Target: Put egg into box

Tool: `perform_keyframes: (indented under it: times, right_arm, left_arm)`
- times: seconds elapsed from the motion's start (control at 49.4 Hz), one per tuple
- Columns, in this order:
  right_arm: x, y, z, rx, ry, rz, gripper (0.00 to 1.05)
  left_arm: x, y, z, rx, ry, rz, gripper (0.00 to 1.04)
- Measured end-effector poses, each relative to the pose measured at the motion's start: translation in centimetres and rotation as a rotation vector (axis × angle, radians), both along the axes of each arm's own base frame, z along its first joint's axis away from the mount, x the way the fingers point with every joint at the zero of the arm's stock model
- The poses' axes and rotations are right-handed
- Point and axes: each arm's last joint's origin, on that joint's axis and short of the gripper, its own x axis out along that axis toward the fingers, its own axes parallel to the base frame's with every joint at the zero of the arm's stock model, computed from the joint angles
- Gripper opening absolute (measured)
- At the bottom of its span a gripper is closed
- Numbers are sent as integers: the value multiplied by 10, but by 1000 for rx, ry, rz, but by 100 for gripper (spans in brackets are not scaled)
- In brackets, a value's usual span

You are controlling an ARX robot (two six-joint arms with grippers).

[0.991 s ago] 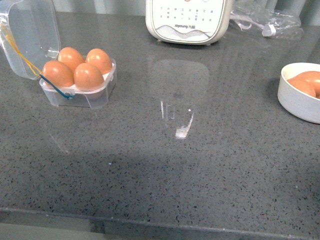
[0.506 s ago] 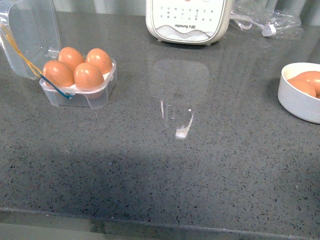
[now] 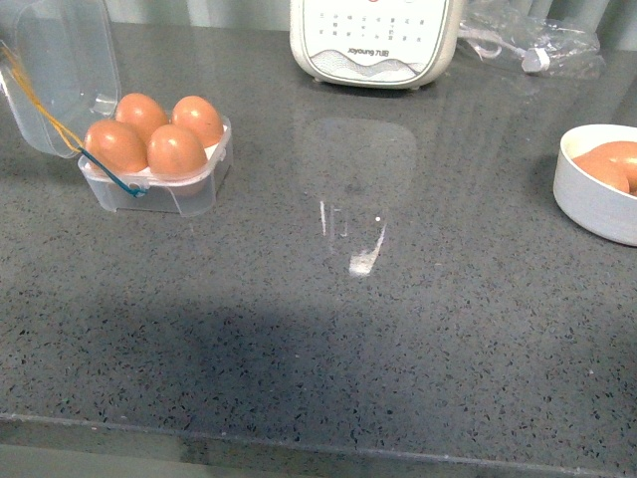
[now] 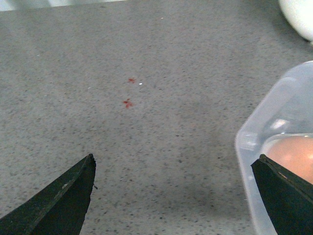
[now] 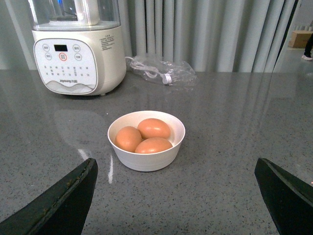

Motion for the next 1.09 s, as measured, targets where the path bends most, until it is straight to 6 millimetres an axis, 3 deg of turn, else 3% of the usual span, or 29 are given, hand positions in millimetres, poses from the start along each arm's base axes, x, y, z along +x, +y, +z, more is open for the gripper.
perform_keyframes:
  times: [0.364, 0.607, 0.748, 0.93, 1.092]
  right_arm:
    - [0, 0, 0, 0, 0, 0, 97]
    - [0, 0, 0, 0, 0, 0, 97]
    - [0, 0, 0, 0, 0, 0, 97]
    - [0, 0, 0, 0, 0, 0, 97]
    - [0, 0, 0, 0, 0, 0, 97]
  left_arm:
    - [-33, -57, 6, -156, 46, -159, 98]
    - [-52, -66, 6, -209, 84, -214, 98]
    - [-56, -56, 15, -226, 88, -196, 98]
    - [-65, -19, 48, -247, 16, -158, 98]
    - [-90, 18, 68, -208, -43, -136, 98]
